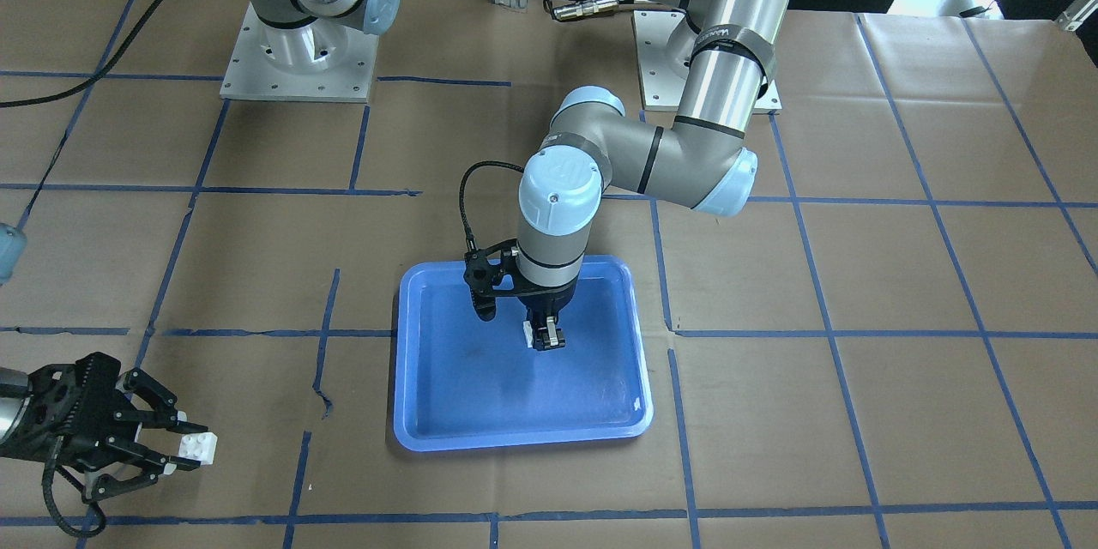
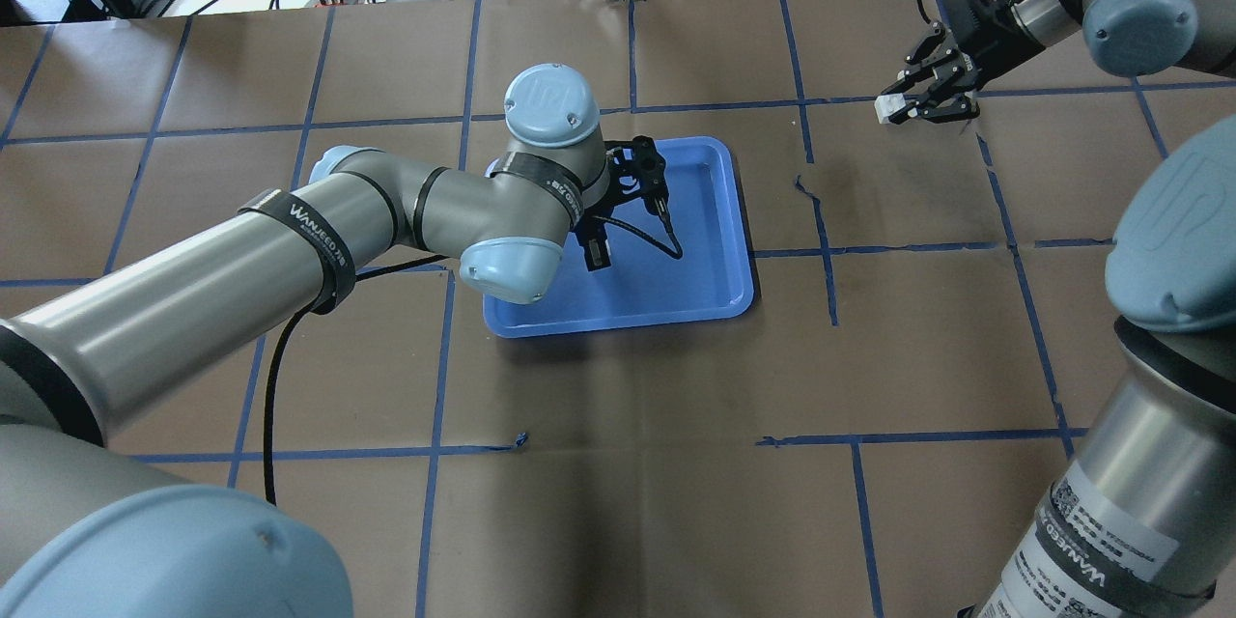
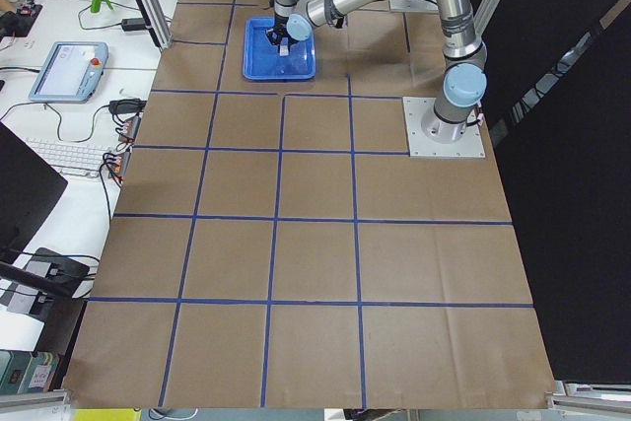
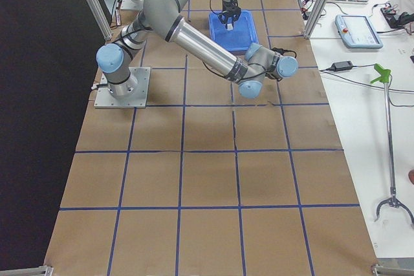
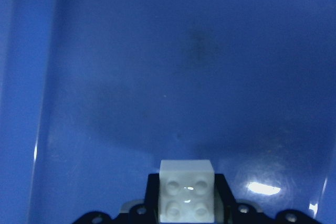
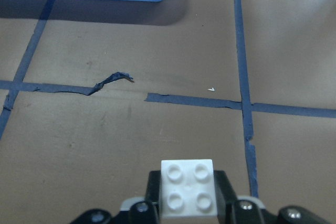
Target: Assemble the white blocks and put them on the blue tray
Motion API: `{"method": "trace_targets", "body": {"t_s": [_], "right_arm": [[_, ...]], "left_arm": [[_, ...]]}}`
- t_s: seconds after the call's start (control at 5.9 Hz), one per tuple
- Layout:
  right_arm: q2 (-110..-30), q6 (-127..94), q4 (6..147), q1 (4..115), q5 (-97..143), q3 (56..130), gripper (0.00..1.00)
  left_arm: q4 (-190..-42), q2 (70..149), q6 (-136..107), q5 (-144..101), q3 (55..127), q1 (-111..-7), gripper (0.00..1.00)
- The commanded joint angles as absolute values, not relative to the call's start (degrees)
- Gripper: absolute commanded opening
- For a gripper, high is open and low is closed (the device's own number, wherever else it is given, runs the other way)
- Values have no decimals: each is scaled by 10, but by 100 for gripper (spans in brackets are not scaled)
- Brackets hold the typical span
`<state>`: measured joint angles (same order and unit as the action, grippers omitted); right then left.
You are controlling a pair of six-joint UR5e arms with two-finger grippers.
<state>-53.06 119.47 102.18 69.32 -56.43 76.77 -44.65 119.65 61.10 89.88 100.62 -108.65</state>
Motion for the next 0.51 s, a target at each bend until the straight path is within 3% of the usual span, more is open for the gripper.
{"method": "trace_targets", "body": {"t_s": [0.0, 0.17, 0.34], "right_arm": [[-628, 1187, 961, 693, -565, 811, 34], [-691, 1186, 961, 694, -564, 874, 34], [-744, 1184, 965, 694, -563, 939, 34]], "left_arm": [[-440, 1197, 644, 899, 1007, -1091, 0], [-437, 1198, 644, 899, 1009, -1091, 32], [-434, 1198, 643, 897, 1009, -1091, 77]]}}
